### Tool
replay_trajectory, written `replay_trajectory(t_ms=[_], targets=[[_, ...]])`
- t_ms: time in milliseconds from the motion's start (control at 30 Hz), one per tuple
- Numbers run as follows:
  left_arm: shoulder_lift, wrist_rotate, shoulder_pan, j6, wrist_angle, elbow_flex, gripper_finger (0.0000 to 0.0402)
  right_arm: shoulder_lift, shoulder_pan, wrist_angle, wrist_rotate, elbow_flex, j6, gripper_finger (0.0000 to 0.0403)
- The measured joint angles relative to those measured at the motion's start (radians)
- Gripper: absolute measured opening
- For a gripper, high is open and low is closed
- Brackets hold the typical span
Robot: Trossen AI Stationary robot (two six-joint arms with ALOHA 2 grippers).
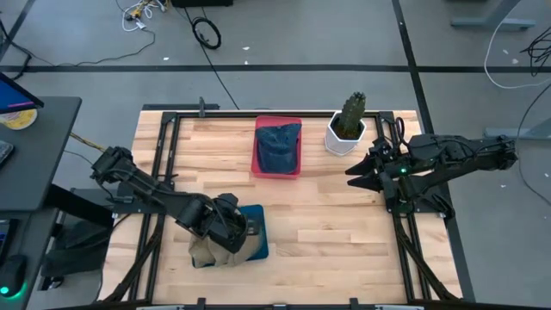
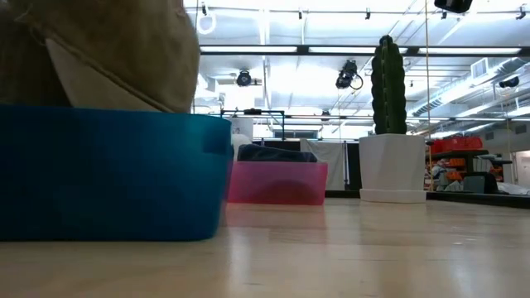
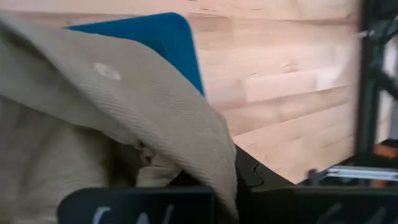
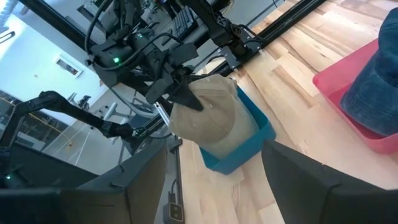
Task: Pick & Place hat
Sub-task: Put the brown cap into the blue bin
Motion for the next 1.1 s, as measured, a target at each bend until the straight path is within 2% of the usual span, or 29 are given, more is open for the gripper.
replay_trajectory(t_ms=[267, 500, 767, 1100], targets=[[0.012, 0.0, -0.037, 0.168, -0.101, 0.0, 0.0006, 0.0, 0.0, 0.0, 0.002, 0.0, 0.003, 0.0263], [0.079, 0.121, -0.053, 0.129, -0.168, -0.002, 0.0016, 0.0, 0.0, 0.001, 0.01, 0.0, 0.015, 0.0263], [0.186, 0.199, -0.051, 0.089, -0.213, -0.002, 0.0008, 0.0, 0.0, 0.003, 0.025, 0.0, 0.038, 0.0263], [0.269, 0.2, -0.042, 0.16, -0.229, 0.0, 0.0007, 0.003, 0.0, 0.004, 0.037, 0.0, 0.057, 0.0263]])
